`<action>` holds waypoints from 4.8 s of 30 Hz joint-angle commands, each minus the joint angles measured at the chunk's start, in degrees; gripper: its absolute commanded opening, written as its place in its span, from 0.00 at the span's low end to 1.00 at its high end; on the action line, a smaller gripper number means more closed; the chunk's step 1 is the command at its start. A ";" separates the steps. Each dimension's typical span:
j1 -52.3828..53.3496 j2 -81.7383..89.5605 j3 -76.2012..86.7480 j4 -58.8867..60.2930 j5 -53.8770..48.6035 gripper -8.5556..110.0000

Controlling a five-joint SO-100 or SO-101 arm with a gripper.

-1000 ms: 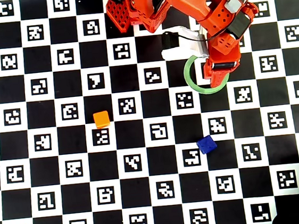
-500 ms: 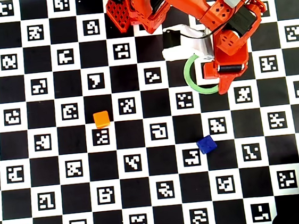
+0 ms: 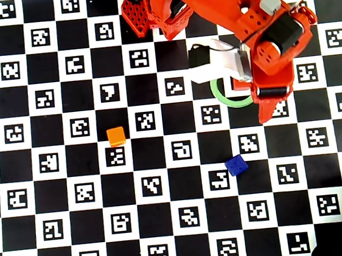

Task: Grab the red cube then put it in the green circle then put the blue cube on top and finally the orange cube on top

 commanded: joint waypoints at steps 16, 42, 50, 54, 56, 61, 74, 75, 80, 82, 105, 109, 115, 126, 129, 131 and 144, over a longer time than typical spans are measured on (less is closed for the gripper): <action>9.05 -13.54 -17.23 -0.09 -13.18 0.39; 12.74 -27.16 -22.68 -4.39 -15.73 0.52; 13.36 -27.51 -15.73 -9.76 -16.79 0.52; 13.45 -27.25 -11.87 -12.92 -16.96 0.52; 13.54 -27.07 -10.37 -14.33 -17.05 0.52; 13.54 -26.46 -6.77 -17.58 -17.31 0.52; 14.41 -26.37 -4.04 -21.80 -19.07 0.52; 14.50 -26.37 -3.96 -21.97 -19.25 0.52; 14.68 -26.54 -3.69 -22.59 -20.04 0.52; 14.68 -26.54 -3.69 -22.76 -20.65 0.52; 15.03 -26.37 -2.81 -24.79 -35.60 0.51; 15.03 -26.46 -2.81 -24.96 -39.11 0.51; 14.94 -26.54 -2.72 -25.14 -43.95 0.51; 14.85 -26.37 -1.93 -25.58 -48.43 0.51; 14.77 -26.19 -1.67 -25.93 -48.43 0.50; 14.77 -26.10 -1.58 -26.02 -48.43 0.49; 14.94 -24.79 0.35 -27.42 -47.90 0.14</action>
